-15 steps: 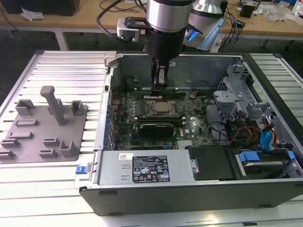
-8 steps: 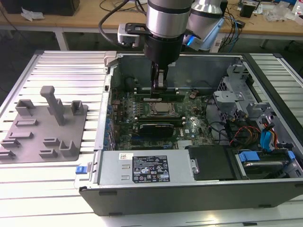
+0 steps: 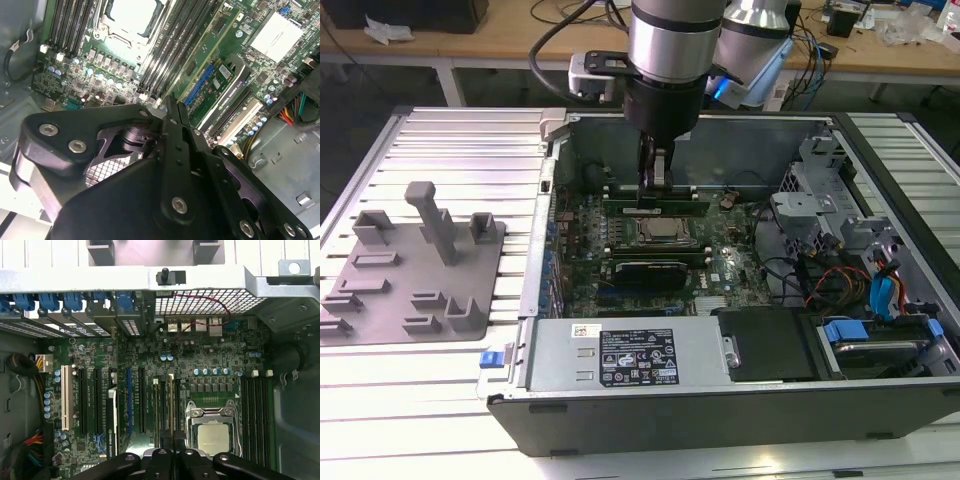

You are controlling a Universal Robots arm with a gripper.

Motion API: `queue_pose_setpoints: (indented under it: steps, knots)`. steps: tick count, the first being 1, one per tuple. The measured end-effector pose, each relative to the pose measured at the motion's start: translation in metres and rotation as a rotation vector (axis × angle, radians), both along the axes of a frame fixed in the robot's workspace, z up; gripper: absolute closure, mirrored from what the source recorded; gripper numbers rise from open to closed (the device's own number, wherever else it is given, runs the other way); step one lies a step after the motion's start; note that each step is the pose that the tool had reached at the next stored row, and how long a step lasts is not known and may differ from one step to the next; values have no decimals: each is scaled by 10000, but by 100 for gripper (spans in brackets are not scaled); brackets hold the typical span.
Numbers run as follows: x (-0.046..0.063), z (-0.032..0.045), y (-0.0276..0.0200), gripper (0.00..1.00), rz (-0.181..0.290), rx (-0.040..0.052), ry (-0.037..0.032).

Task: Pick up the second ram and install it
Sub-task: 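Insert the second ram into the second slot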

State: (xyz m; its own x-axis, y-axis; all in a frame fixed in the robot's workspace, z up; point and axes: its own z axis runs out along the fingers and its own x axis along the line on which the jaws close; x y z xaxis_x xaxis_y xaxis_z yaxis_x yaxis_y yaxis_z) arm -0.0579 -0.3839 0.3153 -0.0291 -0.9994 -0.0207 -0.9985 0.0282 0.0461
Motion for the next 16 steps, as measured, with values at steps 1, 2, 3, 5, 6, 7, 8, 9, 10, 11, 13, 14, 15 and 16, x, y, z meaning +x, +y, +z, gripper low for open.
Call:
queue_pose_setpoints:
  steps: [1,2,3,5,6,7,8,9,10,11,13,14,15,16]
  knots:
    - [0,-1,0,91,0,-1,0]
    - [0,-1,0,91,1,-1,0]
    - [0,-2,1,91,1,0,0]
    - [0,-3,1,91,0,0,0]
    - [0,-3,1,91,0,0,0]
    - [0,-4,1,91,0,-1,0]
    - [0,-6,5,91,-1,2,-2]
    - [0,-7,13,91,-1,0,0]
    - [0,-14,22,91,0,1,-1]
    - [1,-43,26,91,2,0,0]
    - [0,-112,27,91,1,0,1]
    - [0,-131,28,91,1,1,-1]
    - [0,-151,28,91,1,2,-1]
    - [0,-181,28,91,2,1,-2]
